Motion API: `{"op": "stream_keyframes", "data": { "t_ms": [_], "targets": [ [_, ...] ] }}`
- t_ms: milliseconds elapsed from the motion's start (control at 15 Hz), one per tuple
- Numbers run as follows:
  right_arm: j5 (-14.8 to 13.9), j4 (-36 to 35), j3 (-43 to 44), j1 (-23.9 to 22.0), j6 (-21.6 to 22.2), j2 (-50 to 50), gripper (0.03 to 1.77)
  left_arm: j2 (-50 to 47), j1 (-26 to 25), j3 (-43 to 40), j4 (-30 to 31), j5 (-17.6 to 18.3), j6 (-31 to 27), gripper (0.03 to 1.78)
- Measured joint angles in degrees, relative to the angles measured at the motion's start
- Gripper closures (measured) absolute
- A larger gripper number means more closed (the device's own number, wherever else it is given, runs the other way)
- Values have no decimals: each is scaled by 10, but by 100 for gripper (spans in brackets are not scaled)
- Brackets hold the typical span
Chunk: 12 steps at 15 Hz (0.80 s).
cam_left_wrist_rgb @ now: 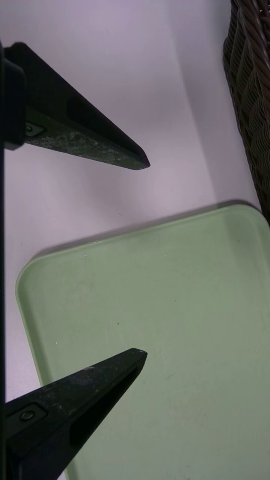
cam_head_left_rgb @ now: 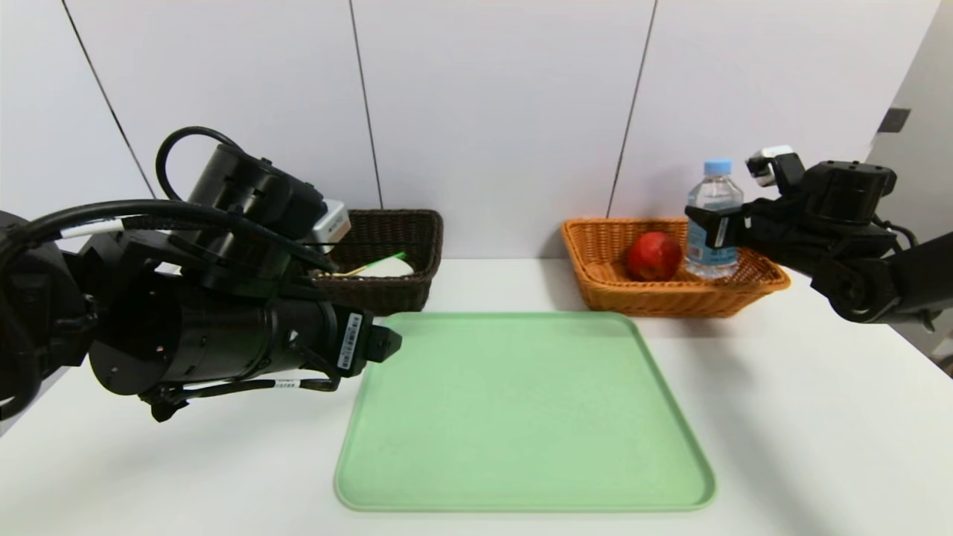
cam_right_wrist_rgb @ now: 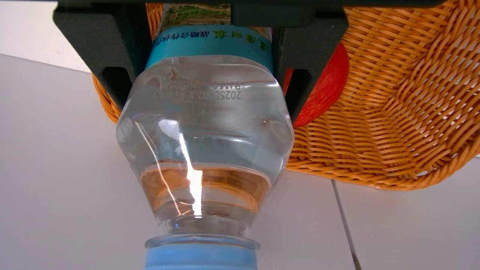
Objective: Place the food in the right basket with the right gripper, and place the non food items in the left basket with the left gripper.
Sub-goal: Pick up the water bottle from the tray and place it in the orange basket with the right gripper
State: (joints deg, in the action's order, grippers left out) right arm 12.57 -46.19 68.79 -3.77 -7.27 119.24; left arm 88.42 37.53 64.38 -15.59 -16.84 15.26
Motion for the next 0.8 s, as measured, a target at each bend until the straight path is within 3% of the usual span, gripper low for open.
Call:
{"op": "stream_keyframes", "data": {
  "t_ms": [800],
  "targets": [
    [2,2,9,0,-2,25,97,1,-1,0,0,-1,-1,12]
  ]
}}
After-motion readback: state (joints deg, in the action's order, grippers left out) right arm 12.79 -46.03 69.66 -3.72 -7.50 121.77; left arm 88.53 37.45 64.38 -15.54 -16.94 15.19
